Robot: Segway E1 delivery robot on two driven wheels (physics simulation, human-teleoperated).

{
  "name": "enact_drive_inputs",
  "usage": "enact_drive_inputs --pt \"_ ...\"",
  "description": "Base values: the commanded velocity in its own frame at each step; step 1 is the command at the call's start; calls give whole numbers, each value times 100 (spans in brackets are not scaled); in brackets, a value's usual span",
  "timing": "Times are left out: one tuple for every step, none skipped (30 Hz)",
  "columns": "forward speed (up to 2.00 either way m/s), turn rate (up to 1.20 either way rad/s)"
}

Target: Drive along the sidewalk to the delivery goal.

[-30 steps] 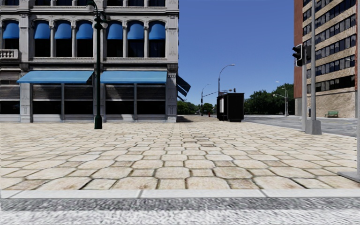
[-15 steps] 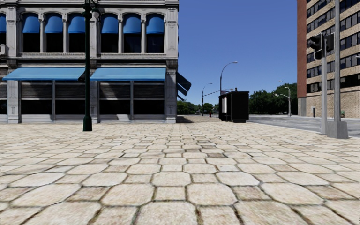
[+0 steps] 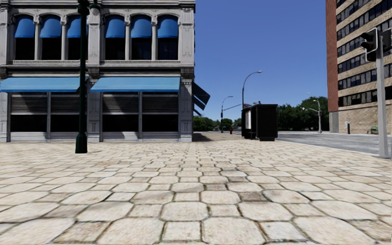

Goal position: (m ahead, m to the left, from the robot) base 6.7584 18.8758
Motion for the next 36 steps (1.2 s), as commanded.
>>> enact_drive_inputs --pt "200 0" --pt "200 0" --pt "200 0" --pt "200 0" --pt "200 2" --pt "200 2" --pt "200 5" --pt "200 11" --pt "200 20" --pt "200 20" --pt "200 27" --pt "200 41" --pt "200 52" --pt "200 59" --pt "200 61" --pt "200 61" --pt "200 62" --pt "200 62" --pt "200 62" --pt "200 62" --pt "200 62" --pt "200 62" --pt "200 62" --pt "200 62" --pt "200 62" --pt "200 62" --pt "200 62" --pt "200 62" --pt "200 62" --pt "200 62" --pt "200 62" --pt "200 62" --pt "200 62" --pt "200 62" --pt "200 62" --pt "200 62"
